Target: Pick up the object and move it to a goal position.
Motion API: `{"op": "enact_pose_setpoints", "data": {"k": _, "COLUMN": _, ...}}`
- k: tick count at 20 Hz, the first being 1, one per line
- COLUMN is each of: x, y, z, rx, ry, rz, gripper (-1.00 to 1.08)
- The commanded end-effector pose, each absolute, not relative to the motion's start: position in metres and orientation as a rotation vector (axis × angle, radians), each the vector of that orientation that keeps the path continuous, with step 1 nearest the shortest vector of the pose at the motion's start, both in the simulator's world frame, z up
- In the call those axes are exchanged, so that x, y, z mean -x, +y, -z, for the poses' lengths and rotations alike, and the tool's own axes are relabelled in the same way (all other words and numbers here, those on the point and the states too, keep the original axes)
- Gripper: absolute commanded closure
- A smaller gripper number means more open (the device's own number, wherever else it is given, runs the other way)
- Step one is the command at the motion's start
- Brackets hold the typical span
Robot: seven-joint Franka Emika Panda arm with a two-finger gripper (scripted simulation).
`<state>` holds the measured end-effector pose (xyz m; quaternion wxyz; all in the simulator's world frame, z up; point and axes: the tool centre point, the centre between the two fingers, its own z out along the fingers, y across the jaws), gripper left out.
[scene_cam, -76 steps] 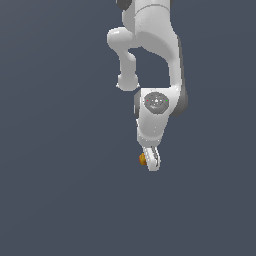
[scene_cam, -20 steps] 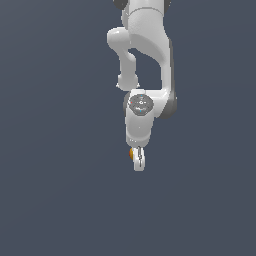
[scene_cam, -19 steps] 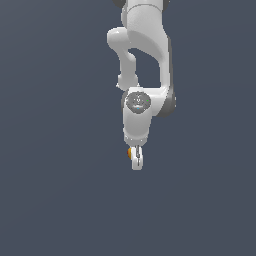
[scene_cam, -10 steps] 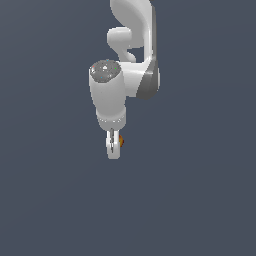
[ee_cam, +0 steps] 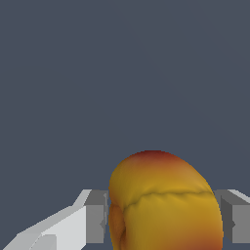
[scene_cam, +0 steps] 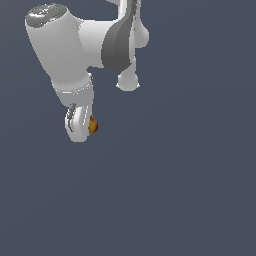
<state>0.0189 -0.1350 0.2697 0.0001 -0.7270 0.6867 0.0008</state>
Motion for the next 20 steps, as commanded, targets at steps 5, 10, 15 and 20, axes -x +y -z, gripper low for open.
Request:
{"op": "enact_pose_setpoints", "data": {"k": 5, "x": -0.019, "y": -0.182, "z": -0.322, "rx": 2.286, "ry": 2.155, "rz": -0.001, "gripper": 1.08}}
{"op": "enact_pose_setpoints", "data": {"k": 10, "x": -0.020, "y": -0.203, "z": -0.345, "rx": 2.287, "ry": 2.154, "rz": 0.000, "gripper": 1.08}}
{"op": "enact_pose_setpoints", "data": {"k": 15, "x": -0.021, "y": -0.214, "z": -0.357, "rx": 2.287, "ry": 2.154, "rz": 0.000, "gripper": 1.08}}
{"op": "enact_pose_setpoints", "data": {"k": 20, "x": -0.022, "y": -0.216, "z": -0.360, "rx": 2.287, "ry": 2.154, "rz": 0.000, "gripper": 1.08}}
